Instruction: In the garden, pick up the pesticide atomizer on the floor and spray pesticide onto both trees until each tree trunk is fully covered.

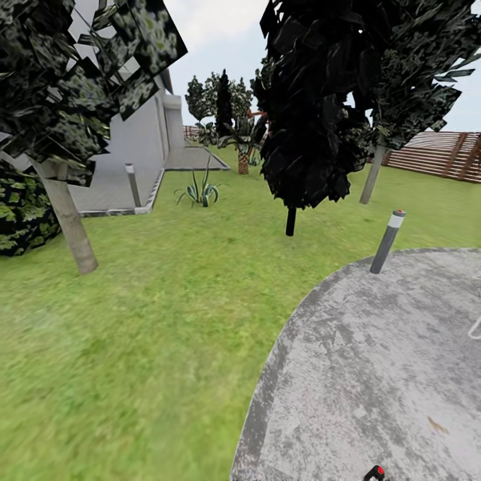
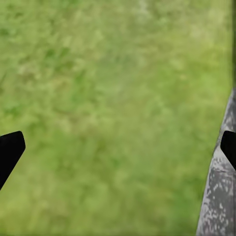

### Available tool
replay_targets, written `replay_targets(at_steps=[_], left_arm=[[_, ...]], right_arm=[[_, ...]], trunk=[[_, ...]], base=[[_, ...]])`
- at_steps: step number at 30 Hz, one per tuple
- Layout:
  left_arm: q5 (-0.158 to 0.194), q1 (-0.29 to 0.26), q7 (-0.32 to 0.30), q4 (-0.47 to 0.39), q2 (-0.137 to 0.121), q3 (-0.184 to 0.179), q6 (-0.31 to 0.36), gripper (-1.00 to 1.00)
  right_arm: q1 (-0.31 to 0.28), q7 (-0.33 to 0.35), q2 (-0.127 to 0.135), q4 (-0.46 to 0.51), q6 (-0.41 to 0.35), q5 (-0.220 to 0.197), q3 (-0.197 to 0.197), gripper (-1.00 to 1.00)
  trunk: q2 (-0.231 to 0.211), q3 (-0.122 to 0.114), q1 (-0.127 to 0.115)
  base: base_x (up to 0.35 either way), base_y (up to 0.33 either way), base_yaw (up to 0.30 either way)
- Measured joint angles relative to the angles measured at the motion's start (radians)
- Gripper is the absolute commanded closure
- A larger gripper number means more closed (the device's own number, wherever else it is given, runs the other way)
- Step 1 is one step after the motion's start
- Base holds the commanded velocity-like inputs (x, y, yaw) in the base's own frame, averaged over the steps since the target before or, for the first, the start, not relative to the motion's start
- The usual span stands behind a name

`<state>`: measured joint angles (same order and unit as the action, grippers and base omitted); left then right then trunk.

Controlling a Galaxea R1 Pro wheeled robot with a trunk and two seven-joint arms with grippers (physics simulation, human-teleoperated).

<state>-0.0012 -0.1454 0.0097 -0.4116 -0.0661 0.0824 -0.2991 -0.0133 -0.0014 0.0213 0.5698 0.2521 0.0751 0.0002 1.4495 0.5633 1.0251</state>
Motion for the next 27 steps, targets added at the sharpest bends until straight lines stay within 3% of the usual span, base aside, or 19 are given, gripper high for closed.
replay_targets(at_steps=[27], left_arm=[[0.000, 0.000, 0.000, 0.000, 0.000, 0.000, -0.001, -1.00]], right_arm=[[0.000, 0.000, 0.000, -0.001, 0.000, 0.000, 0.000, -1.00]], trunk=[[0.000, 0.029, 0.000]], base=[[0.000, 0.000, -0.220]])
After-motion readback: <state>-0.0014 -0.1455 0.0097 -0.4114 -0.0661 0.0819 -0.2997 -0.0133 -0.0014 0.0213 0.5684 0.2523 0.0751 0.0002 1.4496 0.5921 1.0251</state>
